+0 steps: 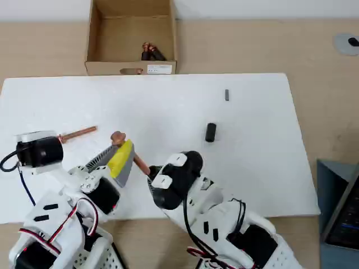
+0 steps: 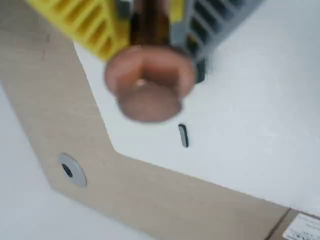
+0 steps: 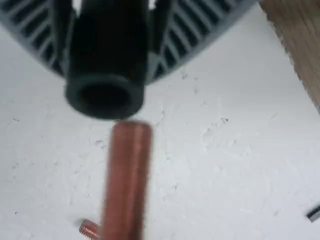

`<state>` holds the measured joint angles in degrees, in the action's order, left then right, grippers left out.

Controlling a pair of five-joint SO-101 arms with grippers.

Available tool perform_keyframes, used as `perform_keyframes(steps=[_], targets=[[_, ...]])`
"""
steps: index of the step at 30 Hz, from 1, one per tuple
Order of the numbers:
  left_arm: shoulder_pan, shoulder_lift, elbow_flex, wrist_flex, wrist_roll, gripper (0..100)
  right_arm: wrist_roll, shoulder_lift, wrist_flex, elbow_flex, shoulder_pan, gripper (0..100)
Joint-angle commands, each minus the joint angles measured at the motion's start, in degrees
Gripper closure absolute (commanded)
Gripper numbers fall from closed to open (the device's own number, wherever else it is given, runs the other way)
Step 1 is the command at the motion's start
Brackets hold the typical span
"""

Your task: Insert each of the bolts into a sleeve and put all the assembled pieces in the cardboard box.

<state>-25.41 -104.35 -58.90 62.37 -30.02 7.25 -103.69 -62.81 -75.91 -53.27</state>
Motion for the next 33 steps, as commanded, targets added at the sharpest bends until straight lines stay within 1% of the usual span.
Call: perform_keyframes(steps=[1,5,10,15,17,20,25,29,33], targets=[[-0.7,-0.1,-1.0,-1.7,0.7,100,-0.4,-5.8,1.6,0.0,-0.7,98.9],[-0.7,-0.1,-3.5,-2.9,0.6,100,-0.4,-5.8,1.6,0.1,-1.5,98.9],[-0.7,-0.1,-6.6,-6.7,0.6,100,-0.4,-5.8,3.2,0.0,-2.9,98.9],[-0.8,-0.1,-6.6,-6.7,0.8,100,-0.4,-5.8,3.4,0.0,-2.9,98.9],[-1.1,-0.1,-5.9,-5.3,2.1,100,-0.4,-5.8,3.4,-0.1,-2.9,98.9],[-5.1,-0.1,-3.2,-0.5,4.7,100,-0.4,-5.8,3.4,-0.1,-2.9,98.9],[-10.6,-0.1,1.2,7.1,5.2,100,-0.4,-5.8,3.4,-0.1,-2.9,98.9],[-11.4,-0.1,1.4,11.3,5.2,100,-0.4,-5.8,3.4,-0.1,-2.9,98.9],[-11.4,-0.1,0.7,13.0,5.2,100,-0.4,-5.8,3.4,-0.1,-2.9,98.9]])
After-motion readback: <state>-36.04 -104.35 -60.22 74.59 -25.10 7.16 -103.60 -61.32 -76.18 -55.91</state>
